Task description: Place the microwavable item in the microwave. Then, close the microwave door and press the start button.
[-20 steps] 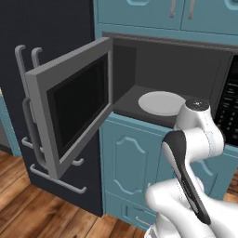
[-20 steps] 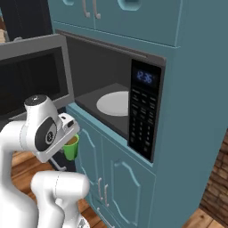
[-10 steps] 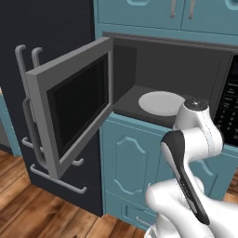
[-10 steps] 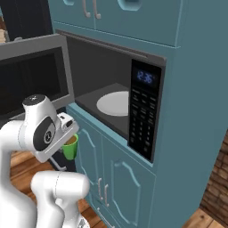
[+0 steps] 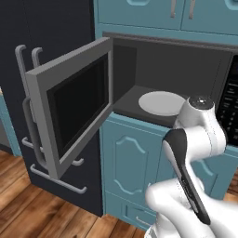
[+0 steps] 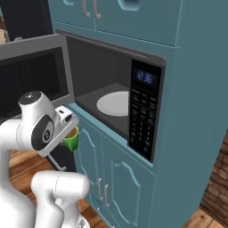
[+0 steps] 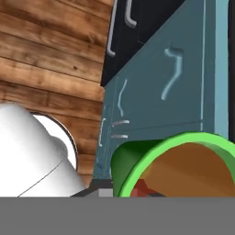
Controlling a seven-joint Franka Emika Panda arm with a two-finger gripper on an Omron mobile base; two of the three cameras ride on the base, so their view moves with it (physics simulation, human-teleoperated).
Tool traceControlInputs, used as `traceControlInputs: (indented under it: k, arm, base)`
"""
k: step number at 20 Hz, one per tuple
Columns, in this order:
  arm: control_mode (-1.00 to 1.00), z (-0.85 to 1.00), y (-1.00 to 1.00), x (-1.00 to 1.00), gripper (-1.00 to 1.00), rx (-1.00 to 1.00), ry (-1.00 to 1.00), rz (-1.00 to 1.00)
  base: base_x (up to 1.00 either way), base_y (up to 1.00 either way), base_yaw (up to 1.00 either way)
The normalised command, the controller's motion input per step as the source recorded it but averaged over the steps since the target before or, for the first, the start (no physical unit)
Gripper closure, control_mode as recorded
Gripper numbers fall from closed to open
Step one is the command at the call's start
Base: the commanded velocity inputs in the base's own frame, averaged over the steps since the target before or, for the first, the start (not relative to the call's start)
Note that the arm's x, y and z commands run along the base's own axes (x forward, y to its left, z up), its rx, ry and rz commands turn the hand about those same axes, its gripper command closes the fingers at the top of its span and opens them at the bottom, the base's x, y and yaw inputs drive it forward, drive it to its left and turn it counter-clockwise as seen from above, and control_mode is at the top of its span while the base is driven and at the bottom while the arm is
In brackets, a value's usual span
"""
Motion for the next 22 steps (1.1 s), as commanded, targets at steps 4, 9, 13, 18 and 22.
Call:
traceControlInputs:
  k: [4,9,13,18,22]
  arm:
    - [-1.0,0.57,-0.31,0.39,1.0,0.0,-0.16,-0.15]
    - [-1.0,0.31,-0.25,0.37,1.0,0.0,-0.08,-0.27]
    - [-1.0,0.18,0.0,0.66,1.0,0.0,-0.01,-0.3]
    - [-1.0,0.08,0.0,0.8,1.0,-0.01,-0.1,-0.14]
    - [-1.0,0.01,-0.08,0.81,1.0,0.0,-0.05,-0.02]
  base:
    - [0.0,0.0,0.0]
    - [0.0,0.0,0.0]
    - [0.0,0.0,0.0]
    - [0.0,0.0,0.0]
    - [0.0,0.0,0.0]
